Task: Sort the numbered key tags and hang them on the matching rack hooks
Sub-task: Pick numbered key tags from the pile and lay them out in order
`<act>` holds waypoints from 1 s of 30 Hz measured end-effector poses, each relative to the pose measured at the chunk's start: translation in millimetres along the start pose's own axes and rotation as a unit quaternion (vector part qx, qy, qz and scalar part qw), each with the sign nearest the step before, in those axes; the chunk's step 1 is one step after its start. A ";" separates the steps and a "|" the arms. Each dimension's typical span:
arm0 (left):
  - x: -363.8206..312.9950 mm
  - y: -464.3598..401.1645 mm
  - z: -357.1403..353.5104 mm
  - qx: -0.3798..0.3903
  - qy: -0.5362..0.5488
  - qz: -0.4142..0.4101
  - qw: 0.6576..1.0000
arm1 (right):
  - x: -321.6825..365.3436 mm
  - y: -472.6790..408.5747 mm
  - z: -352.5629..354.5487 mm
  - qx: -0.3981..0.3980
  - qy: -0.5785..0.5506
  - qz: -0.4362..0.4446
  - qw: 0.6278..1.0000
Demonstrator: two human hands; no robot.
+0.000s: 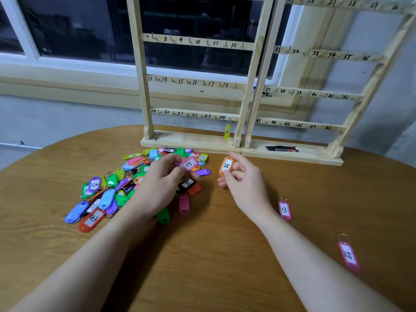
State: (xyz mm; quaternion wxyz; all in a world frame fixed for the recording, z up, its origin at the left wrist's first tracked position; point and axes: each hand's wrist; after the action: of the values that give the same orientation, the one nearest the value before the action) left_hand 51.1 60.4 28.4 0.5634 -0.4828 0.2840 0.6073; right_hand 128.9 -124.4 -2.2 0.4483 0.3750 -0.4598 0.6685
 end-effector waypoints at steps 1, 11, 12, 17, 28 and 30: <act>-0.9 0.4 -0.8 0.007 0.010 0.005 1.000 | -0.3 -0.4 -0.3 0.002 -0.002 -0.001 1.000; -0.3 4.1 -6.7 0.027 0.036 0.006 0.999 | -1.3 2.6 0.8 0.007 0.003 0.036 0.999; 0.1 4.8 -7.7 0.027 0.037 0.011 0.999 | -0.8 4.4 1.1 0.006 0.003 0.040 0.999; 1.6 6.9 -10.9 -0.001 0.003 -0.046 0.999 | 7.2 13.1 16.3 0.005 -0.011 0.036 0.999; -4.2 24.0 -37.1 0.035 -0.001 -0.113 0.993 | 20.0 67.2 168.3 -0.017 0.129 0.024 0.991; -6.4 29.0 -45.4 0.050 0.005 -0.114 0.992 | 12.9 81.3 195.8 -0.008 0.156 -0.015 0.988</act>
State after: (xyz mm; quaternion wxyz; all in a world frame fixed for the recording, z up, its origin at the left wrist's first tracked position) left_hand 34.7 11.5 11.5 0.6508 -0.4862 0.2596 0.5222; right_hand 65.4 -321.5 44.9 0.5274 0.2693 -0.3842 0.7083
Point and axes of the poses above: each hand's wrist, its own y-axis away from the middle knuckle, its own z-axis out of the back of the hand, x = y × z
